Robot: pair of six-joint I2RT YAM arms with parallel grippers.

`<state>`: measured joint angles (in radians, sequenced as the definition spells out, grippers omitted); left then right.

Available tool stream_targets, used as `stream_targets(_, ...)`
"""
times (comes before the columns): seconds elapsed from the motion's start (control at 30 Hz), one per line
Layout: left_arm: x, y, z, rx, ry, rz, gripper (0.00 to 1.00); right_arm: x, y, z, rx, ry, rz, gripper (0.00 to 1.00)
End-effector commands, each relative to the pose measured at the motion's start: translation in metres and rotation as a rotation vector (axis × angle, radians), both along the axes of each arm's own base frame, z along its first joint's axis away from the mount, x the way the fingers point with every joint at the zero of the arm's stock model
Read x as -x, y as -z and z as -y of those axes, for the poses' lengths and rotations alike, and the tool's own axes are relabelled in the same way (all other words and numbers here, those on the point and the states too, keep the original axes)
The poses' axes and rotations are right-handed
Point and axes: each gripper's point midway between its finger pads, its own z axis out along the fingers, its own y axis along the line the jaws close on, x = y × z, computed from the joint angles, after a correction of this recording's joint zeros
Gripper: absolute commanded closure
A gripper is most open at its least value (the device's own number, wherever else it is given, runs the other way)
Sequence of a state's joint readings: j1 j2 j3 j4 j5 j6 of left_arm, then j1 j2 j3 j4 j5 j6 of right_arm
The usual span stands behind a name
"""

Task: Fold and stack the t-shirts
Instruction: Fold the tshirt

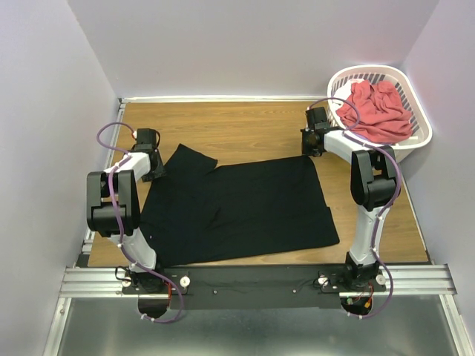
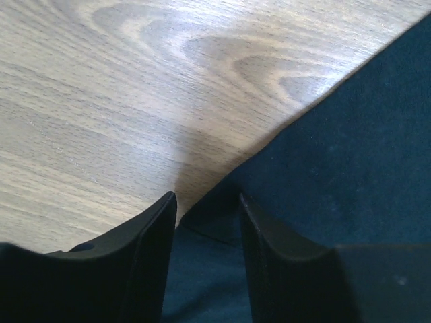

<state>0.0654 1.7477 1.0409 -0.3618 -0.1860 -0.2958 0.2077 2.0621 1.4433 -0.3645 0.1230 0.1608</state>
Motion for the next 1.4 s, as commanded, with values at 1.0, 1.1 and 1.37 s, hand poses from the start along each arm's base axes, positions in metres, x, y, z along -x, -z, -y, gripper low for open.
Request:
stream_targets(1.0, -0.056, -0.058, 0.001, -0.001, 0.053, 0.208, 1.0, -0.015, -0.052, 0.031, 0.054, 0.085, 0.11, 0.99)
stream_targets(1.1, -0.055, -0.07, 0.002, 0.002, 0.064, 0.246, 1.0, -0.012, -0.061, 0.029, 0.035, 0.084, 0.123, 0.99)
stream_targets(1.37, -0.048, -0.07, 0.005, 0.01, 0.066, 0.265, 1.0, 0.004, -0.081, 0.027, 0.004, 0.085, 0.152, 1.0)
